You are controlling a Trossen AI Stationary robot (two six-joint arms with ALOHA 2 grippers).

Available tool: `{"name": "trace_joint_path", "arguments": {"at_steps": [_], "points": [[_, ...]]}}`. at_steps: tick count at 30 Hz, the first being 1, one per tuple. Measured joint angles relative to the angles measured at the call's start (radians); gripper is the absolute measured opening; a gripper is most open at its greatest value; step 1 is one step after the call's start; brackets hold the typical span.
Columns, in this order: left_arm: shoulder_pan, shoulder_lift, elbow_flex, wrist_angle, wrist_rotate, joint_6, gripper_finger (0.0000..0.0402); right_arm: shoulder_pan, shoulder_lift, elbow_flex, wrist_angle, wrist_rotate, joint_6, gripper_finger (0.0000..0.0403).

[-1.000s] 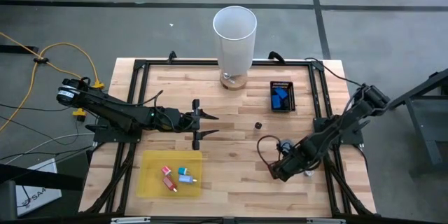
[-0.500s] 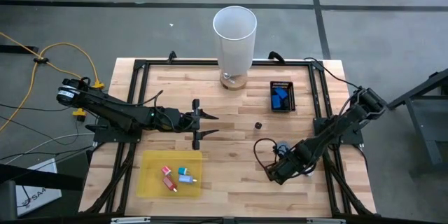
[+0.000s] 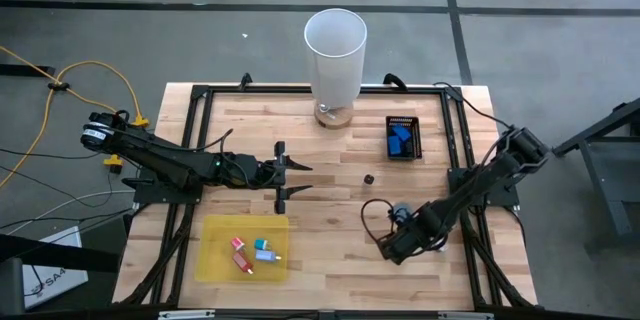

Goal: Pick & Place Office items
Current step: Put the red charger adapter into the yellow bin

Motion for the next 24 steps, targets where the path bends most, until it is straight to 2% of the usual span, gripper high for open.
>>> {"name": "trace_joint_path", "arguments": {"at_steps": [24], "points": [[0.000,0.000,0.000,0.000,0.005,0.000,0.0199,0.011,0.074,-0.001,0.003,0.057,-0.004,0.0194]]}}
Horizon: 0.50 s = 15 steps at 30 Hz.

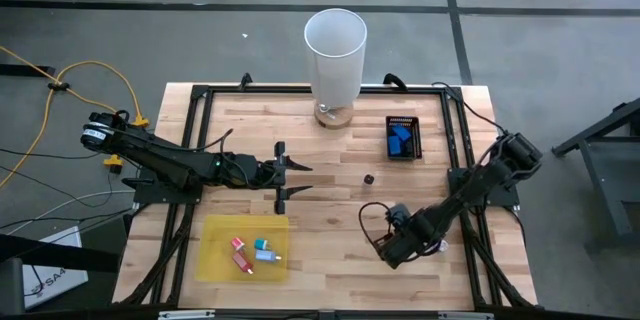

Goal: Pick & Place Office items
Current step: Put the red charger adapter into the yellow bin

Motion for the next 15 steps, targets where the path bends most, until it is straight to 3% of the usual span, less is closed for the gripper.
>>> {"name": "trace_joint_path", "arguments": {"at_steps": [15], "points": [[0.000,0.000,0.000,0.000,-0.001,0.000,0.0199,0.016,0.064,-0.001,0.013,0.019,0.021,0.0194]]}}
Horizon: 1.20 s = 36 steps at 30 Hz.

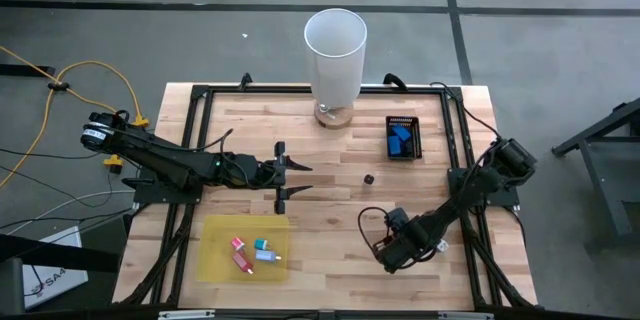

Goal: Pick & Place Office items
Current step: Put the red charger adapter into the yellow bin

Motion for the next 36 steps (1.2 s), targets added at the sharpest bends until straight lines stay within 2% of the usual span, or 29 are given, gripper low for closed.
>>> {"name": "trace_joint_path", "arguments": {"at_steps": [6,19,27,36], "points": [[0.000,0.000,0.000,0.000,-0.001,0.000,0.0199,0.000,0.000,0.000,0.001,0.004,0.008,0.0189],[0.000,0.000,0.000,0.000,-0.004,0.000,0.0199,0.000,-0.001,0.000,0.008,0.003,0.008,0.0117],[0.000,0.000,0.000,0.000,-0.004,0.000,0.0199,0.000,-0.001,0.000,0.008,0.003,0.008,0.0124],[0.000,0.000,0.000,0.000,-0.003,0.000,0.0199,0.000,-0.004,0.000,0.007,0.012,-0.011,0.0113]]}}
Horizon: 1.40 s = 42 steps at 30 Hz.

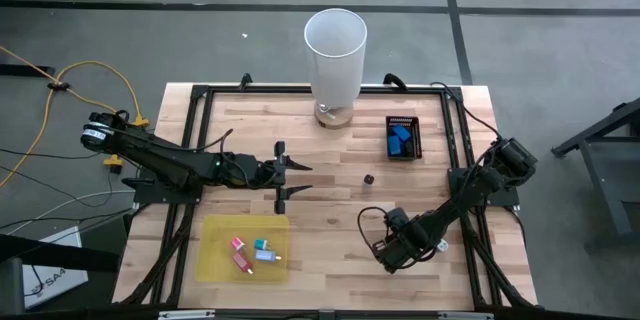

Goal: Pick & Place Office items
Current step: Put the red charger adapter into the yellow bin

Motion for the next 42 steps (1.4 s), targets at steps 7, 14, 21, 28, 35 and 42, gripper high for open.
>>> {"name": "trace_joint_path", "arguments": {"at_steps": [7,14,21,28,35,42], "points": [[0.000,0.000,0.000,0.000,0.006,0.000,0.0199,0.008,-0.051,0.000,-0.018,0.028,-0.011,0.0111],[0.000,0.000,0.000,0.000,0.005,0.000,0.0199,0.018,-0.134,0.000,-0.053,0.038,-0.012,0.0114],[0.000,0.000,0.000,0.000,0.004,0.000,0.0199,0.026,-0.238,0.000,-0.064,0.066,-0.016,0.0113],[0.000,0.000,0.000,0.000,0.003,0.000,0.0199,0.026,-0.328,0.000,-0.068,0.134,-0.037,0.0111],[0.000,0.000,0.000,0.000,0.002,0.000,0.0199,0.027,-0.391,0.000,-0.069,0.191,-0.063,0.0110],[0.000,0.000,0.000,0.000,-0.001,0.000,0.0199,0.027,-0.398,0.000,-0.068,0.201,-0.075,0.0112]]}}
